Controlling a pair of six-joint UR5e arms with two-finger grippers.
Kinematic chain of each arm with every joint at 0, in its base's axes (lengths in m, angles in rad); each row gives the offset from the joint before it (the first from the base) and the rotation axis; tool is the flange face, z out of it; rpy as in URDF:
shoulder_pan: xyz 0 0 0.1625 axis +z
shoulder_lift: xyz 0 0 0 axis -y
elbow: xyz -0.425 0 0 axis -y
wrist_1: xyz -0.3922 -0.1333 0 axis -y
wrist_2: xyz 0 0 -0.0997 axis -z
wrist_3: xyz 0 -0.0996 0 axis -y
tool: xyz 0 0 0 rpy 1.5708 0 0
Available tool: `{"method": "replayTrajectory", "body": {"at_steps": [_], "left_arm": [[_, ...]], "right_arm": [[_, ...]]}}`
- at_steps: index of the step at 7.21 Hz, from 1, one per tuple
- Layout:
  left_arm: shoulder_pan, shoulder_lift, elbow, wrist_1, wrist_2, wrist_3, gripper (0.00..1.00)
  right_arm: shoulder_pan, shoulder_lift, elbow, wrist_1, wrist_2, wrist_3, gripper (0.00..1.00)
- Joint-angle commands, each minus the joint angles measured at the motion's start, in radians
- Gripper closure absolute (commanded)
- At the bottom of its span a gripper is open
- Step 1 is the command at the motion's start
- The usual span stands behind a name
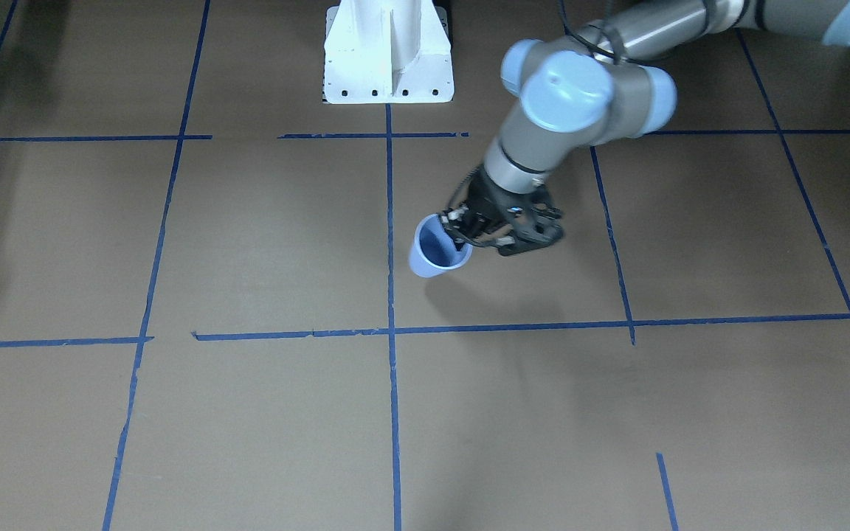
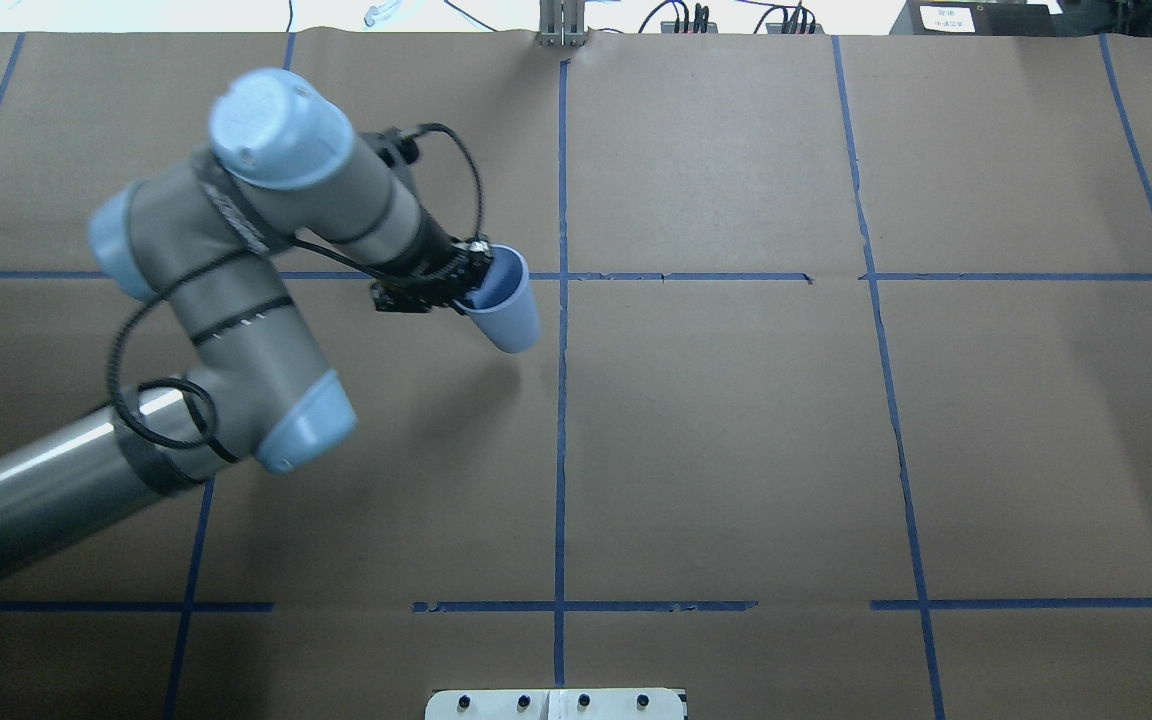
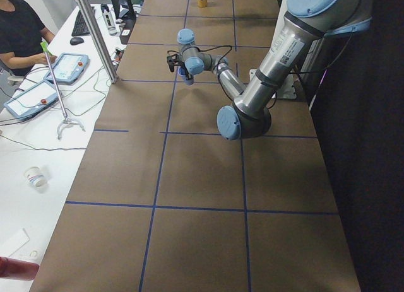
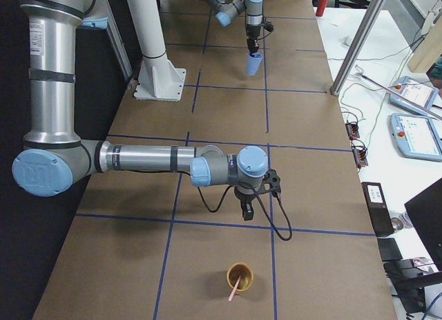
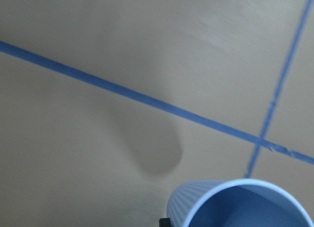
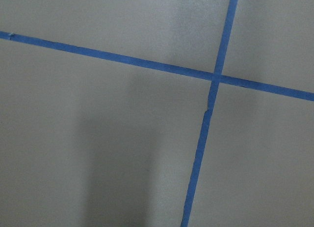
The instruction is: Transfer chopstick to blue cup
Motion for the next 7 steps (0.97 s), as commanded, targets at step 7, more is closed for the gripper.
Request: {"method": "replayTrajectory", "body": {"at_steps": [7], "left_arm": [[0.148, -0.038, 0.000, 0.063, 0.197, 0.156, 0.95]], "right_arm": [[0.000, 0.000, 0.003, 0.037, 0.002, 0.001, 0.00]]}}
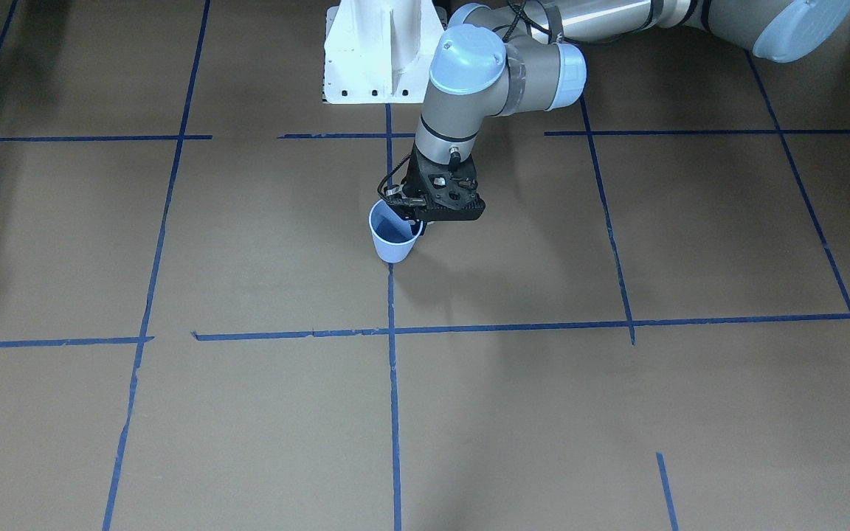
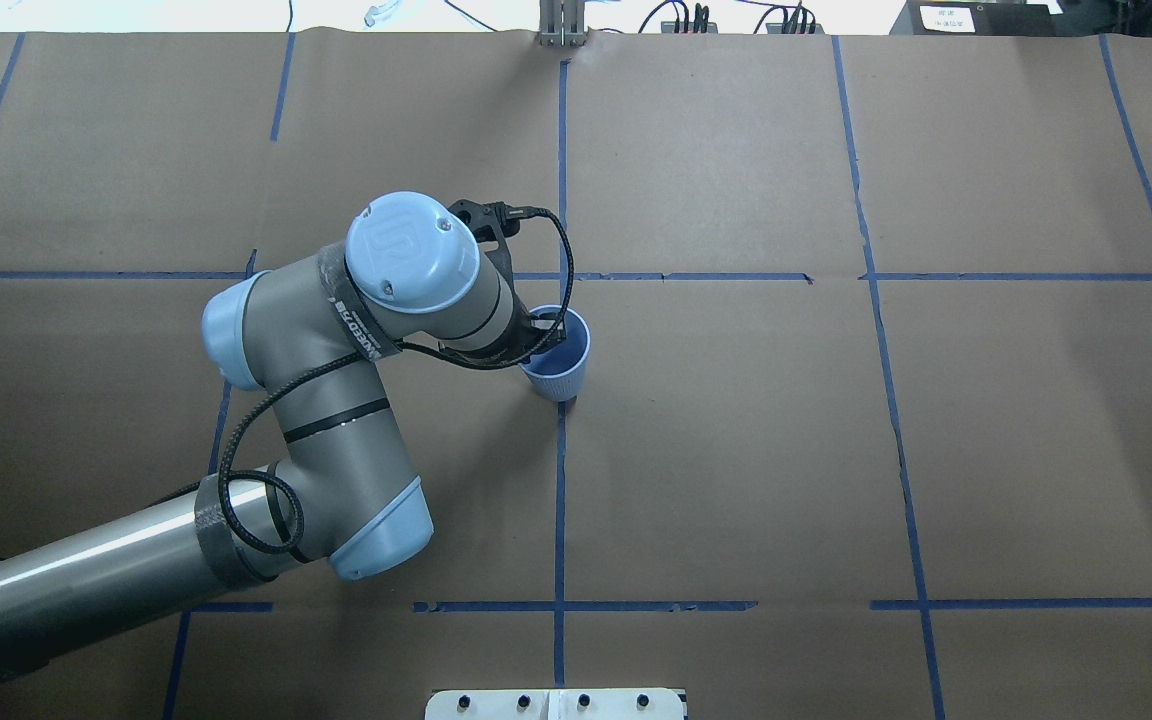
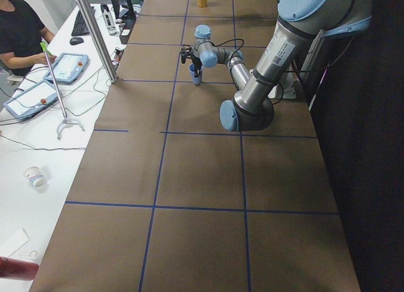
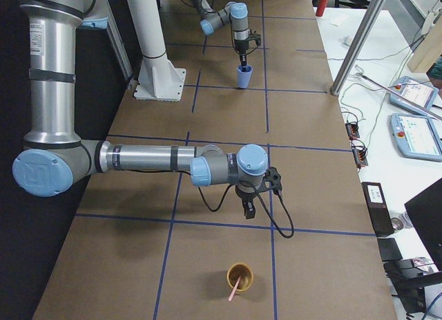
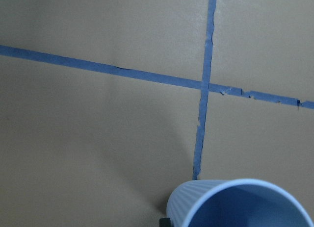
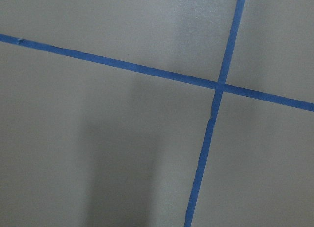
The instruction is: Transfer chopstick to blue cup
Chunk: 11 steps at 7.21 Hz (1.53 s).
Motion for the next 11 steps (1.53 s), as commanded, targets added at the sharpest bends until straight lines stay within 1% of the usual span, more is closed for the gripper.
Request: {"method": "replayTrajectory", "body": {"at_steps": [1, 2, 3, 4, 5, 6, 7, 8, 9, 10, 11], "left_arm": [[0.013, 0.001, 0.001, 0.001, 0.003, 0.003, 0.91], [0.013, 0.007, -0.019, 0.001, 0.002, 0.003, 0.31], [0.013, 0.010, -0.048, 0.014, 0.002, 0.003, 0.00], [0.009, 0.013, -0.112, 0.066, 0.002, 0.003, 0.00], [-0.012, 0.033, -0.215, 0.124, 0.000, 0.004, 0.00], [-0.058, 0.046, -0.323, 0.196, -0.001, 0.006, 0.00], [-0.102, 0.071, -0.375, 0.214, -0.006, 0.025, 0.00], [-0.144, 0.097, -0.396, 0.214, -0.006, 0.027, 0.00], [-0.189, 0.109, -0.395, 0.214, -0.008, 0.029, 0.00], [-0.213, 0.134, -0.394, 0.208, -0.009, 0.035, 0.00], [-0.224, 0.136, -0.392, 0.214, -0.009, 0.064, 0.00]], "right_arm": [[0.000, 0.001, -0.002, 0.005, -0.002, 0.000, 0.00], [0.000, 0.001, 0.000, 0.014, -0.002, 0.000, 0.00], [0.000, 0.000, -0.002, 0.020, -0.004, 0.000, 0.00], [0.000, 0.000, 0.000, 0.020, -0.005, 0.000, 0.00], [0.000, 0.000, 0.001, 0.020, -0.008, 0.000, 0.00], [0.001, -0.003, -0.002, 0.020, -0.016, -0.003, 0.00], [0.033, -0.003, -0.011, 0.020, -0.034, -0.004, 0.00], [0.096, -0.015, -0.017, 0.019, -0.089, -0.007, 0.00], [0.163, -0.005, -0.046, 0.020, -0.100, -0.042, 0.01], [0.184, 0.001, -0.058, 0.017, -0.104, -0.140, 0.01], [0.211, 0.003, -0.095, 0.020, -0.105, -0.212, 0.01]]}}
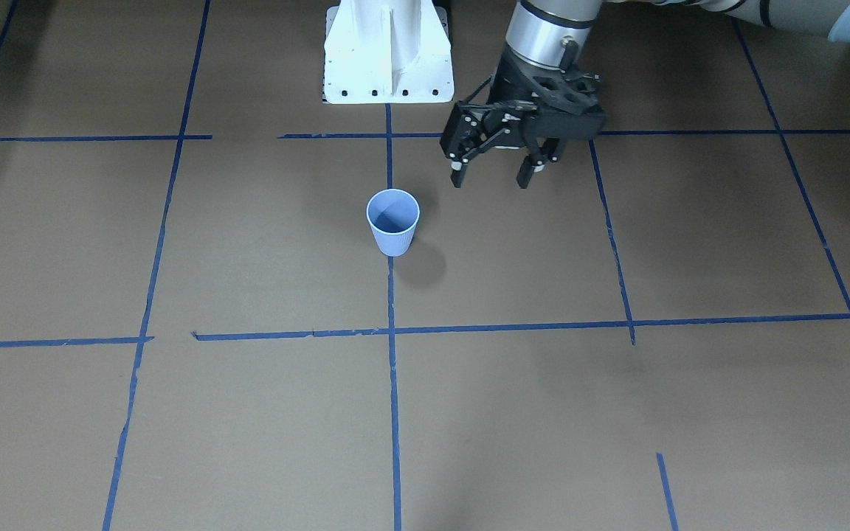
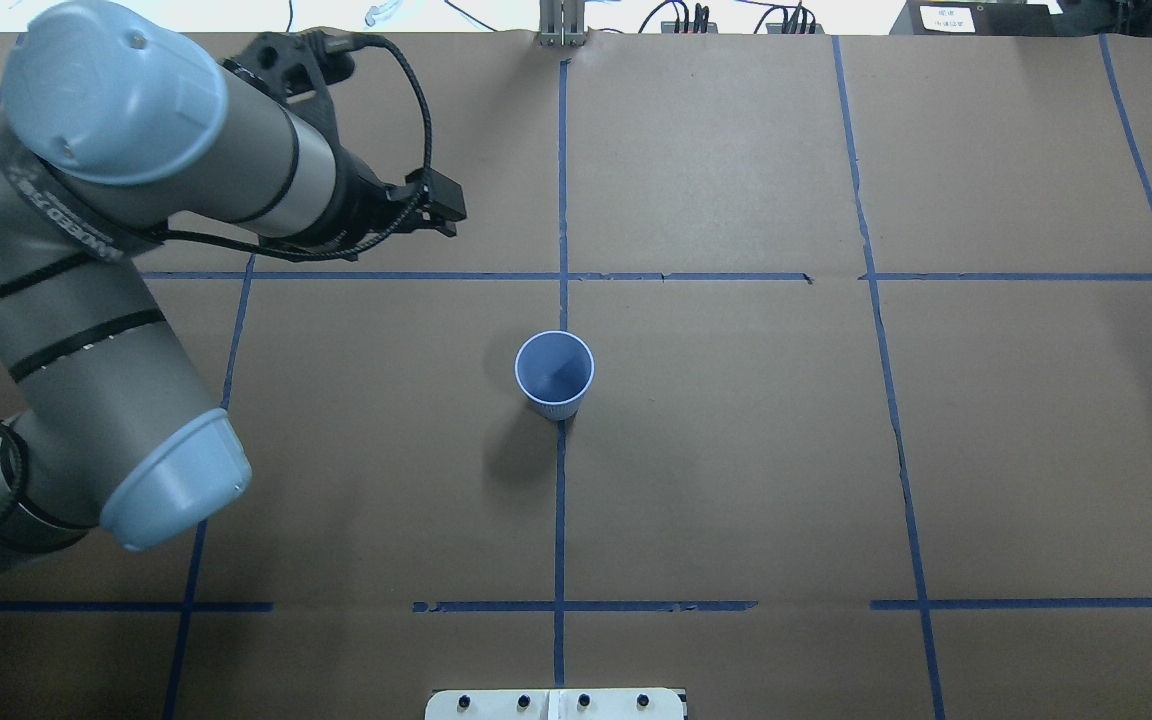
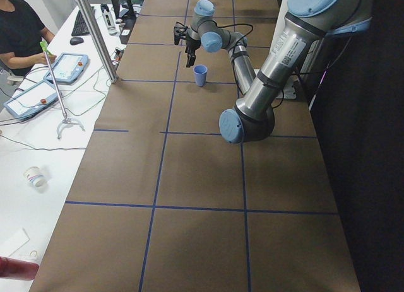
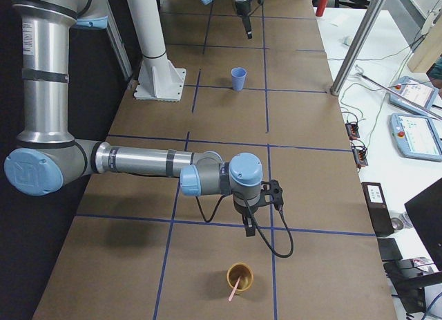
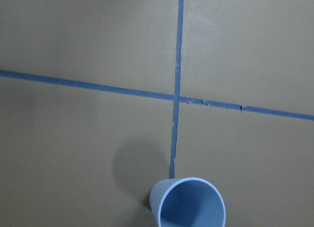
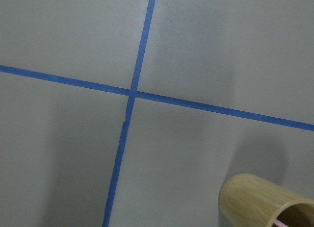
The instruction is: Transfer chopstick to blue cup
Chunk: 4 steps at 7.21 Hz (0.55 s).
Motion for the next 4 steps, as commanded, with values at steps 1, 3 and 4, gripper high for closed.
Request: {"method": "replayTrajectory", "body": {"at_steps": [1, 3, 4], "left_arm": [[-0.028, 0.013, 0.004, 0.002, 0.001, 0.028, 0.00], [-0.028, 0.032, 0.006, -0.011, 0.001, 0.028, 0.00], [-0.028, 0.032, 0.006, -0.011, 0.002, 0.028, 0.00]], "right_arm": [[0.069, 0.004, -0.051, 0.000, -0.007, -0.197, 0.02], [0.100, 0.016, -0.083, 0.000, -0.084, -0.399, 0.03], [0.119, 0.048, -0.147, 0.000, -0.086, -0.531, 0.04]]}}
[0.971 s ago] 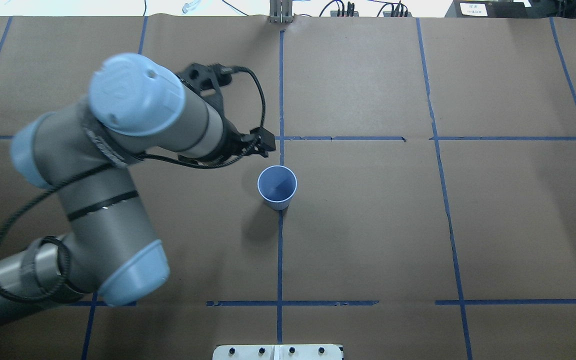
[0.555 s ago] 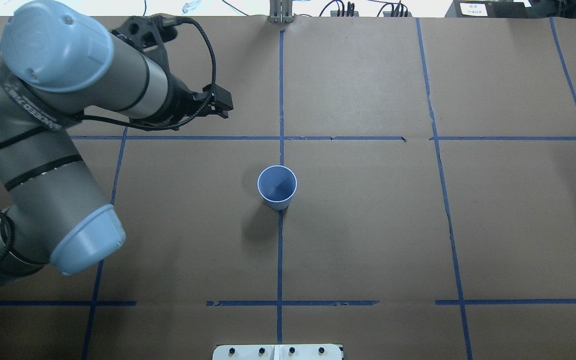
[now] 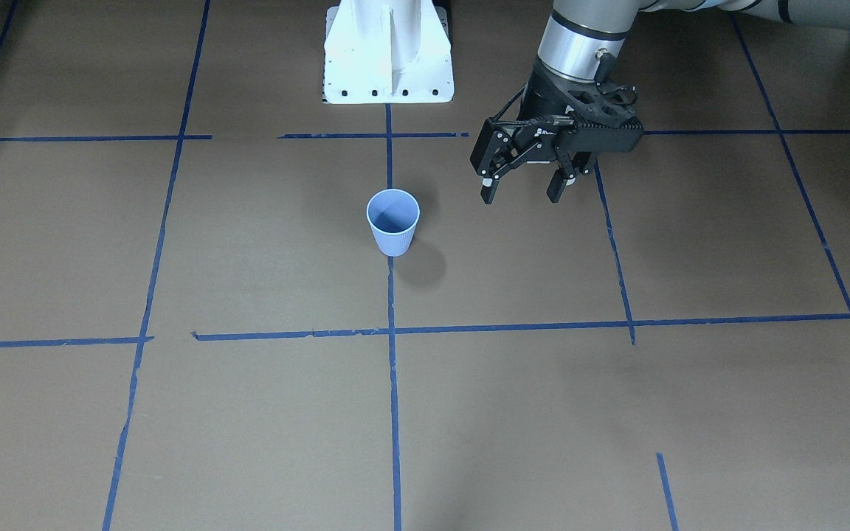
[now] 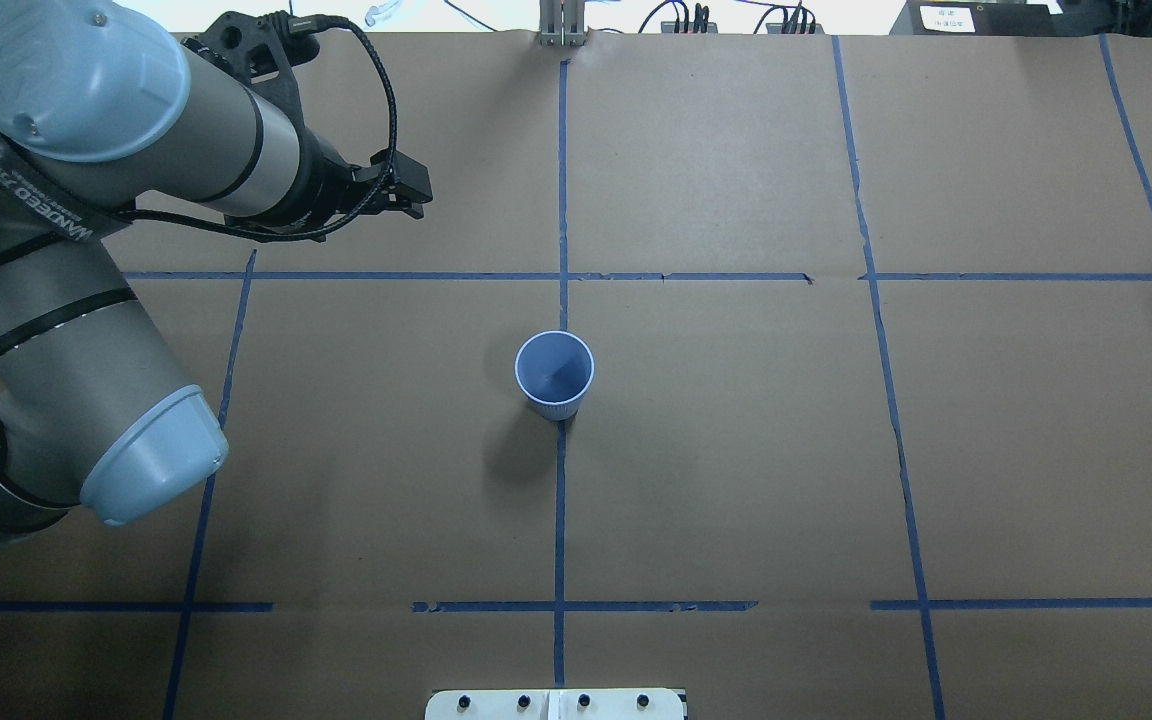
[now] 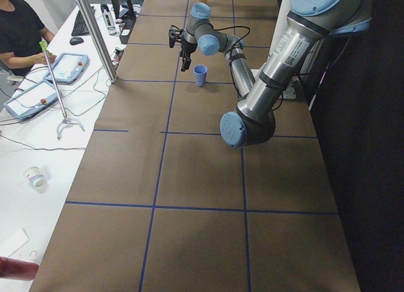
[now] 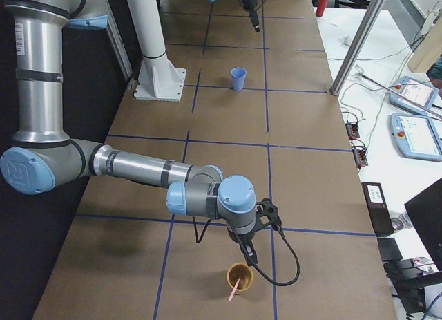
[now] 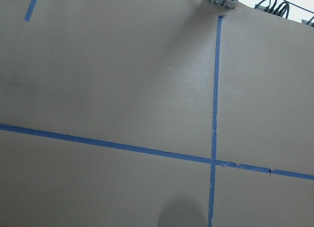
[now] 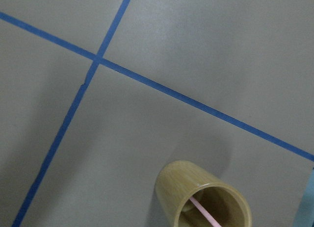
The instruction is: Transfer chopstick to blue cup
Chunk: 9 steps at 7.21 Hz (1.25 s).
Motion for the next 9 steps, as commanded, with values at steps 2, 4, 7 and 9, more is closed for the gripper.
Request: {"method": "replayTrajectory", "body": {"at_steps": [2, 4, 7, 9], "left_arm": [[0.002, 0.012, 0.004, -0.003, 0.001, -0.003, 0.00], [0.002, 0.020, 0.004, -0.007, 0.001, -0.003, 0.00], [0.004, 0.020, 0.005, -0.014, 0.004, -0.007, 0.00], [0.002, 0.020, 0.013, -0.040, 0.004, -0.012, 0.00]], "right_arm": [[0.055, 0.076, -0.175, -0.003, -0.022, -0.381, 0.06], [0.061, 0.088, -0.233, -0.003, -0.023, -0.541, 0.11], [0.060, 0.102, -0.254, -0.005, -0.116, -0.644, 0.28], [0.060, 0.107, -0.270, -0.003, -0.173, -0.687, 0.35]]}}
